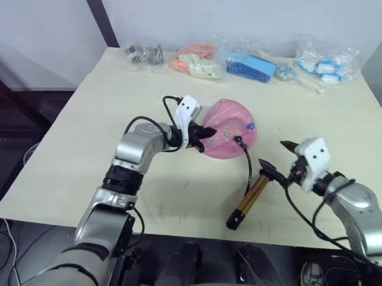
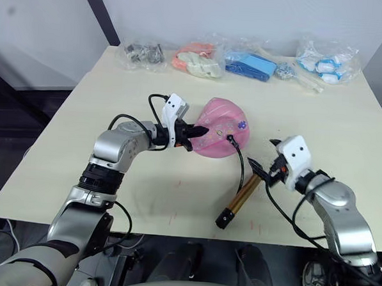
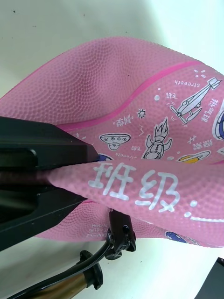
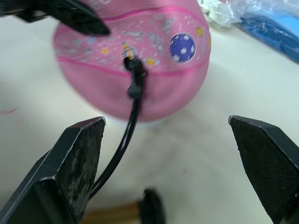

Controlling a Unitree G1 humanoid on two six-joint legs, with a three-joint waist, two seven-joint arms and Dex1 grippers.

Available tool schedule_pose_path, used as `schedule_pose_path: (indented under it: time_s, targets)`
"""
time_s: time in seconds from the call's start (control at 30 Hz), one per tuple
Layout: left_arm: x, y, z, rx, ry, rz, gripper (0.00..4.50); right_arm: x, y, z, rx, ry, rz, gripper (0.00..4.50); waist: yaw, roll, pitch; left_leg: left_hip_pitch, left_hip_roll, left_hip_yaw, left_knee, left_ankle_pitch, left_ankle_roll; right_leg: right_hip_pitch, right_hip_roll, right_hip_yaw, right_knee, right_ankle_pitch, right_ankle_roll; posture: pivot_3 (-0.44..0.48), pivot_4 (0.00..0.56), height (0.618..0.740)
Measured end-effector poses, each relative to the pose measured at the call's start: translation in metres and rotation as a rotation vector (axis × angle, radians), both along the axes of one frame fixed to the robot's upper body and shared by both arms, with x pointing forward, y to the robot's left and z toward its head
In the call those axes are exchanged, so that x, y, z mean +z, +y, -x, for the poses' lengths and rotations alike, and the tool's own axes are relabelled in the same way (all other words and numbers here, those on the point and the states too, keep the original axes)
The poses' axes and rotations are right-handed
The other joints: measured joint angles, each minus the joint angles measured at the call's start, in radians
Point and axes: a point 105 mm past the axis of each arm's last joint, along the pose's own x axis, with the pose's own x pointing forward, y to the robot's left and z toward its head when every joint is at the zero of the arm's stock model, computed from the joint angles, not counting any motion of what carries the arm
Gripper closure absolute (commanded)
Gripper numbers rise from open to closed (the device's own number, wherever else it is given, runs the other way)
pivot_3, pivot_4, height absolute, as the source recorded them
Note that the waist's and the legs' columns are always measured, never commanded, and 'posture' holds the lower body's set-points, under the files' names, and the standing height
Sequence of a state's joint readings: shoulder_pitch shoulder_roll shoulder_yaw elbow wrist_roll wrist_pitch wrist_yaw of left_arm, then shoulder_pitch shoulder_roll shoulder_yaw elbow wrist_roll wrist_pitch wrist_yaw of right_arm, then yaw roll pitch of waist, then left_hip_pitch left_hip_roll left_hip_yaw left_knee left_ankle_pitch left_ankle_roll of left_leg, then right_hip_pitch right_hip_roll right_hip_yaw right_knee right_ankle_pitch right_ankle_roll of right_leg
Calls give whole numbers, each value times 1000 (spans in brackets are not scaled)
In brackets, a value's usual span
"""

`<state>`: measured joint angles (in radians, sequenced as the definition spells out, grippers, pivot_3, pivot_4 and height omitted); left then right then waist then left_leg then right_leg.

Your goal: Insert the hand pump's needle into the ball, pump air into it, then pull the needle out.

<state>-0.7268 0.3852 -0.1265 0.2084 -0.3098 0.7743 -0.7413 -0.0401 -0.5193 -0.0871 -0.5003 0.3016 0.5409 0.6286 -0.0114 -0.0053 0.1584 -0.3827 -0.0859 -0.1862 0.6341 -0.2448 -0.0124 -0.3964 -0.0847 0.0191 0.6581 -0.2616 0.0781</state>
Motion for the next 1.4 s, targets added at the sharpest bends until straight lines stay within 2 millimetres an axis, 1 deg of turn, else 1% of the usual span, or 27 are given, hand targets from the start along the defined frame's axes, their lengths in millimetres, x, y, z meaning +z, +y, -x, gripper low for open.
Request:
schedule_pose_path:
  time_s: [0.2,0.23,0.43,0.5,0.7,0.83,0.9,0.93,1.0,1.03,1.13,1.17,1.2,1.3,1.4]
  targets:
    - [0,0,1,-6,-1,2,4500,10,-26,20,-3,-6,-47,52,0,0,0,0,0,1,0,0,1,0,0,0,0,0,0,0,150,736]
    - [0,0,1,-11,-2,3,4500,11,-30,28,24,4,-88,52,0,0,0,0,0,2,0,0,1,0,0,1,0,0,0,0,150,736]
    - [0,1,0,-12,-4,3,4500,20,-47,46,75,-7,-122,52,-1,-1,0,1,1,5,1,-1,2,0,0,2,1,0,0,0,150,736]
    - [0,1,-1,-14,-4,4,4500,21,-49,49,80,-16,-130,52,0,0,0,1,1,6,1,-1,2,0,0,2,1,0,0,0,150,736]
    - [0,2,-1,-17,-6,4,4500,16,-64,64,83,-32,-98,52,0,-1,0,1,1,10,1,-1,2,0,0,4,1,0,0,0,150,736]
    - [0,2,-1,-15,-7,2,4500,21,-65,68,108,-82,-89,52,0,-1,0,2,1,11,1,-1,2,0,0,5,1,0,0,0,150,736]
    - [1,2,-1,-16,-7,3,3703,23,-64,70,124,-102,-90,0,1,-1,0,2,1,11,1,-1,2,0,0,5,1,0,0,0,150,736]
    - [0,2,-1,-16,-7,3,3519,24,-63,70,133,-108,-91,0,1,-1,0,2,1,11,1,-1,1,0,0,5,1,0,0,0,150,736]
    - [-2,2,0,-11,3,-5,2759,26,-62,71,143,-117,-107,0,0,-2,1,1,1,11,1,-1,1,0,0,6,1,0,0,0,150,736]
    - [-3,3,-1,-7,5,-9,2212,26,-62,72,147,-117,-115,0,0,-3,2,1,1,11,1,-1,1,0,0,5,1,0,0,0,150,736]
    - [-5,5,-2,3,12,-12,775,27,-61,74,154,-122,-125,0,0,-4,2,1,1,11,2,0,1,0,0,6,1,0,0,0,150,736]
    - [-5,5,-2,5,12,-11,207,27,-61,74,158,-128,-129,0,0,-4,3,1,1,11,2,-1,1,0,0,6,1,0,0,0,150,736]
    - [-5,5,-2,7,10,-10,44,28,-61,75,162,-133,-135,0,1,-5,3,1,1,11,2,-1,1,0,0,6,1,0,0,0,150,736]
    - [-4,5,-2,7,3,-5,44,29,-60,76,170,-143,-148,0,1,-5,3,1,1,11,2,-1,1,0,0,6,1,0,0,0,150,736]
    - [2,5,-2,2,-20,16,44,29,-61,77,174,-151,-151,0,0,-5,3,1,1,11,2,-1,1,0,0,6,1,0,-1,0,150,736]
